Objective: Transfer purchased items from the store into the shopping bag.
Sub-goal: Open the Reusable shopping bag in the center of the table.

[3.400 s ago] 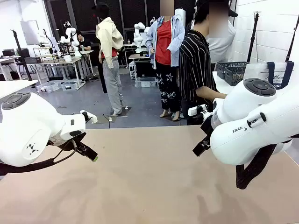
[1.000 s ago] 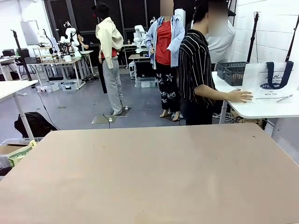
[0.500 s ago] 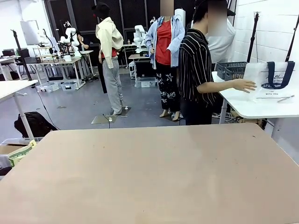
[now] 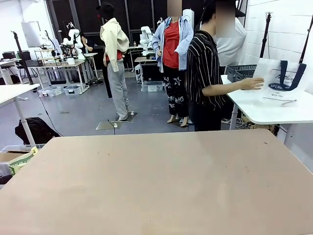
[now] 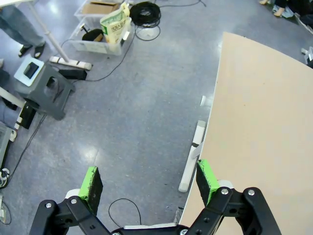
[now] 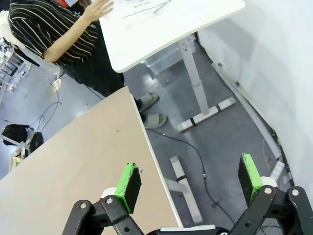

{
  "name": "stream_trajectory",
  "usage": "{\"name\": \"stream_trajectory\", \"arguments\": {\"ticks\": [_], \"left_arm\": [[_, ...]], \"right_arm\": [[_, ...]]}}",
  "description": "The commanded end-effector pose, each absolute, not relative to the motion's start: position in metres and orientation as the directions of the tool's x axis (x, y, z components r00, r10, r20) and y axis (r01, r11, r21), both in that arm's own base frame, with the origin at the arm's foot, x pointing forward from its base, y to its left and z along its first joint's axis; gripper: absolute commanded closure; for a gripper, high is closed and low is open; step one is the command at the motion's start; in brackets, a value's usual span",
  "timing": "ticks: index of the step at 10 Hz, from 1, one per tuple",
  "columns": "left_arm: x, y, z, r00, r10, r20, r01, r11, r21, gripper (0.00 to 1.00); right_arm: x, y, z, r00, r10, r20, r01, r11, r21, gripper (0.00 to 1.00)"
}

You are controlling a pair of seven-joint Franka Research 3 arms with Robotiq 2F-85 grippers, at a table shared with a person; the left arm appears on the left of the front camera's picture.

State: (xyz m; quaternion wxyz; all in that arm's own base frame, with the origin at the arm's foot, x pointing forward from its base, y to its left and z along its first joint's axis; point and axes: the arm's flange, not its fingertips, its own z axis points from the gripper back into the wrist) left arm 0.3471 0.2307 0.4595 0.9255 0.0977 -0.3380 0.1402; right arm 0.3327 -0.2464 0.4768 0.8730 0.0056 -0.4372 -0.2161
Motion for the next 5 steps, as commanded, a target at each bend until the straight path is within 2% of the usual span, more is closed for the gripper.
{"name": "stream_trajectory", "arguments": {"ticks": [1, 5], "left_arm": [[0.3450, 0.2306, 0.4592, 0.740, 0.192, 0.645, -0.328, 0.940, 0.096, 0.00], [0.3450, 0.2306, 0.4592, 0.740, 0.192, 0.645, -0.328, 0.940, 0.096, 0.00]], "right_arm": [[0.3323, -0.2454, 0.4765, 0.530, -0.387, 0.754, 0.376, 0.905, 0.200, 0.00], [0.3323, -0.2454, 0.4765, 0.530, -0.387, 0.754, 0.376, 0.905, 0.200, 0.00]]}}
